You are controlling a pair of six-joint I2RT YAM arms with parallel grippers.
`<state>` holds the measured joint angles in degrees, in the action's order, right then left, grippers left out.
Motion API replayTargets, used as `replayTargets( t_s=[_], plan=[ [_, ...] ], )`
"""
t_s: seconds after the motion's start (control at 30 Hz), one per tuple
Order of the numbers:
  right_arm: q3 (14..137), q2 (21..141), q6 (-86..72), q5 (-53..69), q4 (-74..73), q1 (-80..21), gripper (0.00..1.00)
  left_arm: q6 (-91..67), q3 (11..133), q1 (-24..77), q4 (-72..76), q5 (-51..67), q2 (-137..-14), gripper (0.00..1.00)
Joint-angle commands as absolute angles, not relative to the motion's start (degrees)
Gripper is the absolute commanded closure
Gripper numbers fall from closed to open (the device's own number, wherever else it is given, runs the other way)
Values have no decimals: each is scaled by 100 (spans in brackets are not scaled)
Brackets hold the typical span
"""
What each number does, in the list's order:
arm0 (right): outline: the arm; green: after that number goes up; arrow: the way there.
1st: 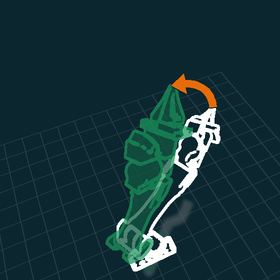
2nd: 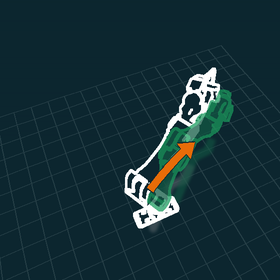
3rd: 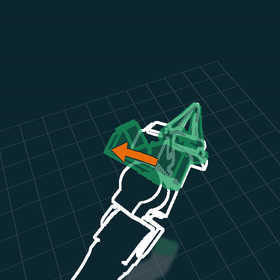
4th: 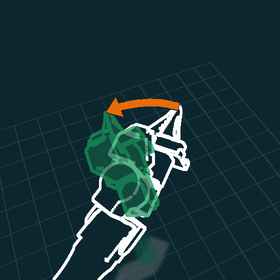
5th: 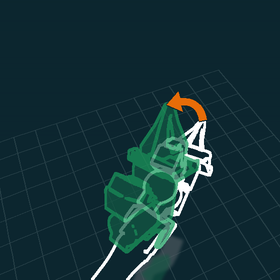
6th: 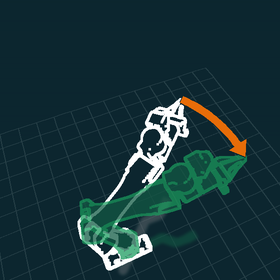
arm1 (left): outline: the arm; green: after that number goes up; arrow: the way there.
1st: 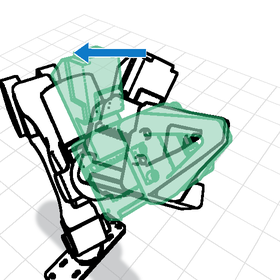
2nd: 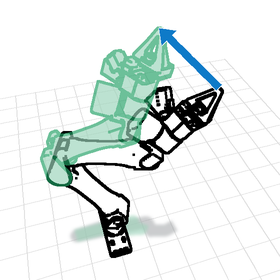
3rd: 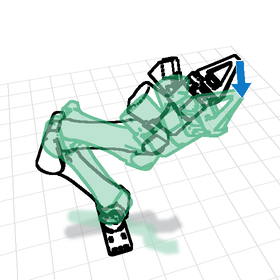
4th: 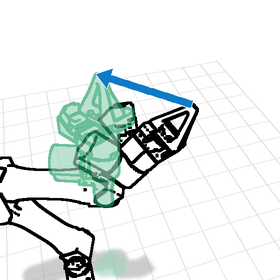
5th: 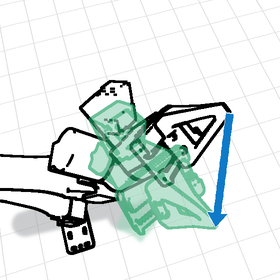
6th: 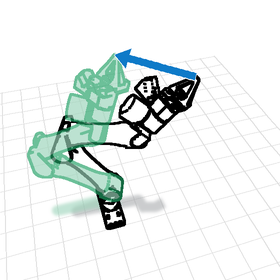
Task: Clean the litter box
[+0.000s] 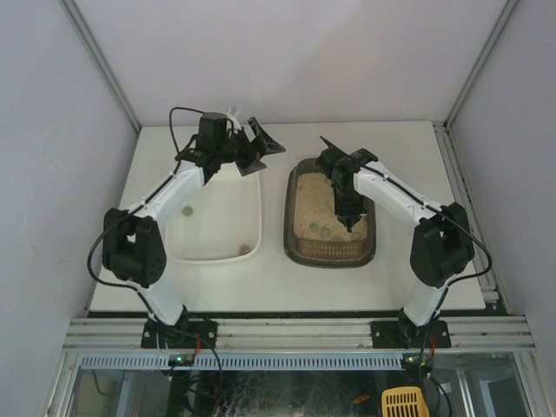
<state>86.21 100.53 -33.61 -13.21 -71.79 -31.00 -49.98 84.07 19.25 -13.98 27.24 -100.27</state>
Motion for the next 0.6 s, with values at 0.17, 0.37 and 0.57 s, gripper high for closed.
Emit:
replayTargets(
  t_s=[0.17, 0.37, 0.57],
  plan=[
    [8887, 10324, -3247, -1738, -6642, -2808, 100, -4683, 7652, 990, -1528, 3368, -8301, 0],
    [8870, 10539, -3151, -1398, -6240, -2732, 100, -4237, 7426, 295, -2054, 3552, -7566, 0],
    [8852, 10727, -3091, -623, -5840, -2716, 100, -3562, 7454, 101, -2994, 3514, -7275, 0]
  ],
)
